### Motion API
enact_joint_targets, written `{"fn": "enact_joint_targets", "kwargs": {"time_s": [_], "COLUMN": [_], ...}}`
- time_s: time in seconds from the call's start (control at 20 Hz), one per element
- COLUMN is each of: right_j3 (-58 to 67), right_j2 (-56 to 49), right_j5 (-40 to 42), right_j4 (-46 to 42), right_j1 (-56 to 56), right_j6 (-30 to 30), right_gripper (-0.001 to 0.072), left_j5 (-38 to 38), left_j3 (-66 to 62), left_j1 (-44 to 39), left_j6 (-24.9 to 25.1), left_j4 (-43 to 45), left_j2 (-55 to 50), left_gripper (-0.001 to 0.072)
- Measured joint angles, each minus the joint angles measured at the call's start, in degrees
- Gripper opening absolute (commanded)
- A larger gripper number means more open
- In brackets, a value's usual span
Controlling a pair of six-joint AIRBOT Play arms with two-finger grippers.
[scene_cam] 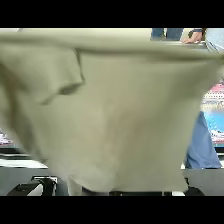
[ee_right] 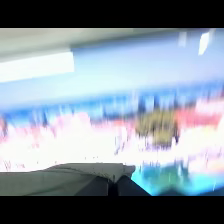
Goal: Fold the shirts.
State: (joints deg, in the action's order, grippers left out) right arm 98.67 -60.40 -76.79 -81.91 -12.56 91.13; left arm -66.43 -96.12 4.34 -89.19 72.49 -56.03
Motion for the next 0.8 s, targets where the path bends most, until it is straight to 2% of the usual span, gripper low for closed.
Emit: {"fn": "enact_joint_targets", "kwargs": {"time_s": [0.1,0.2,0.4,0.6,0.7,0.8], "right_j3": [-2.7,-4.6,-6.0,-6.4,-6.5,-6.5], "right_j2": [-9.2,-18.4,-32.3,-37.7,-38.2,-37.2], "right_j5": [-2.4,-2.1,6.6,17.4,19.0,16.8], "right_j4": [0.2,1.9,9.3,15.4,16.0,14.4], "right_j1": [0.0,0.0,0.0,0.0,-0.1,0.0], "right_j6": [0.6,1.1,1.5,2.3,1.6,-0.1], "right_gripper": [0.0039,0.0040,0.0041,0.0041,0.0042,0.0042], "left_j5": [1.2,5.6,15.9,23.4,24.8,23.2], "left_j3": [8.7,16.5,22.9,22.2,21.3,20.3], "left_j1": [-0.9,-1.7,-2.6,-2.9,-2.6,-1.9], "left_j6": [0.2,0.3,0.5,0.7,2.3,4.1], "left_j4": [0.4,0.2,-4.2,-9.4,-10.5,-11.0], "left_j2": [-5.4,-11.4,-24.0,-31.5,-32.4,-31.8], "left_gripper": [0.0038,0.0039,0.0039,0.0039,0.0039,0.0039]}}
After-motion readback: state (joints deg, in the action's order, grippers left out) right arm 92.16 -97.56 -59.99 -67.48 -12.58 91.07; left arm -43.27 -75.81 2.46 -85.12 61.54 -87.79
